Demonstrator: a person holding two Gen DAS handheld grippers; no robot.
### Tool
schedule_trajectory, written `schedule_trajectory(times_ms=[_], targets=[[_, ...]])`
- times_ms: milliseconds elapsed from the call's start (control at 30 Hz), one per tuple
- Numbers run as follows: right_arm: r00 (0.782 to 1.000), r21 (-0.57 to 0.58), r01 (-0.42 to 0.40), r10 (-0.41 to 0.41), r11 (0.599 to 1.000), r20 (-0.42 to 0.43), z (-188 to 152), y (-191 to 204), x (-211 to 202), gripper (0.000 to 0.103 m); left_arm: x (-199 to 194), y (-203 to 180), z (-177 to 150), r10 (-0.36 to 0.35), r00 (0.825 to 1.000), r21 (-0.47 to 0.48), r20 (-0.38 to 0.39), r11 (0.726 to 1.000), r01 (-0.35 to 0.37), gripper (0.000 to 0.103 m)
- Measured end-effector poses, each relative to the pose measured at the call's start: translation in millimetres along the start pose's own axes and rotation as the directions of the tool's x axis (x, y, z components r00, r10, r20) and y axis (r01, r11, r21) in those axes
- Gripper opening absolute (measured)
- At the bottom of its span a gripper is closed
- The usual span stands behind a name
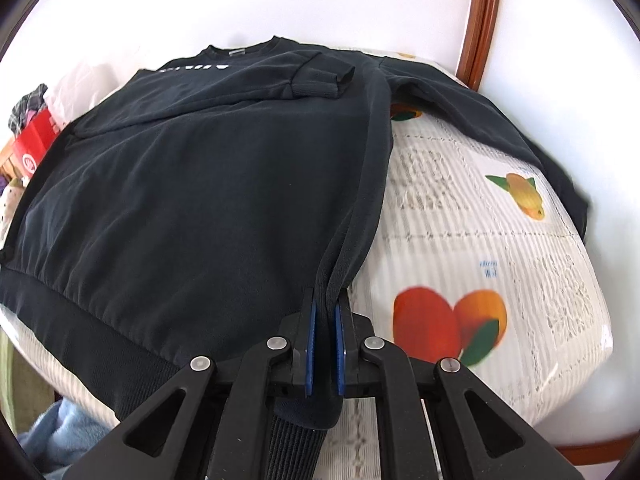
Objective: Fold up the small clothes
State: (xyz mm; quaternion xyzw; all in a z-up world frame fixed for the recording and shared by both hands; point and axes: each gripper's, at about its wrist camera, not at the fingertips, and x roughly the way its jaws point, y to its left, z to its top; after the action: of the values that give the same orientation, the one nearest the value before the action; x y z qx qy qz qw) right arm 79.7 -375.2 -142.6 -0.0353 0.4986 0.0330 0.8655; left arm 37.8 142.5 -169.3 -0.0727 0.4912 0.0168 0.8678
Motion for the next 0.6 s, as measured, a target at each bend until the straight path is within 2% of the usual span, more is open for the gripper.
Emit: schedule_trajectory(times_ms=[100, 167, 233, 433, 533, 600], targets=[[0.999, -0.033, 0.041, -0.041, 0.999, -0.004, 11.8, 1.4, -4.0, 0.021, -0.1, 0.8, 6.4, 0.011, 1.0, -0.002, 0.002, 1.0, -0.011, 0.017], [0.997, -0.042, 0.07, -0.068, 0.997, 0.033, 26.7, 1.6, -11.9, 0.035, -0.8, -0.3, 13.4, 0.017, 1.0, -0.002, 0.011, 1.0, -0.017, 0.021], [0.993, -0.056, 0.09, -0.085, 0.994, 0.082, 42.6, 3.0, -19.6, 0.045, -0.4, -2.7, 23.9, 0.02, 1.0, -0.001, 0.017, 1.0, -0.02, 0.024], [0.988, -0.049, 0.082, -0.074, 0.995, 0.139, 106.0, 8.4, -11.5, 0.049, 9.4, -13.5, 68.9, 0.026, 0.999, 0.009, 0.034, 1.0, -0.027, 0.025], [0.989, -0.024, 0.058, -0.054, 0.998, 0.141, 139.5, 5.3, 8.3, 0.054, 18.4, -17.2, 94.0, 0.039, 0.998, 0.012, 0.051, 0.999, -0.04, 0.036], [0.992, 0.001, 0.03, -0.03, 1.0, 0.124, 161.6, 0.6, 28.6, 0.056, 27.0, -19.2, 111.1, 0.059, 0.996, 0.018, 0.067, 0.998, -0.06, 0.049]])
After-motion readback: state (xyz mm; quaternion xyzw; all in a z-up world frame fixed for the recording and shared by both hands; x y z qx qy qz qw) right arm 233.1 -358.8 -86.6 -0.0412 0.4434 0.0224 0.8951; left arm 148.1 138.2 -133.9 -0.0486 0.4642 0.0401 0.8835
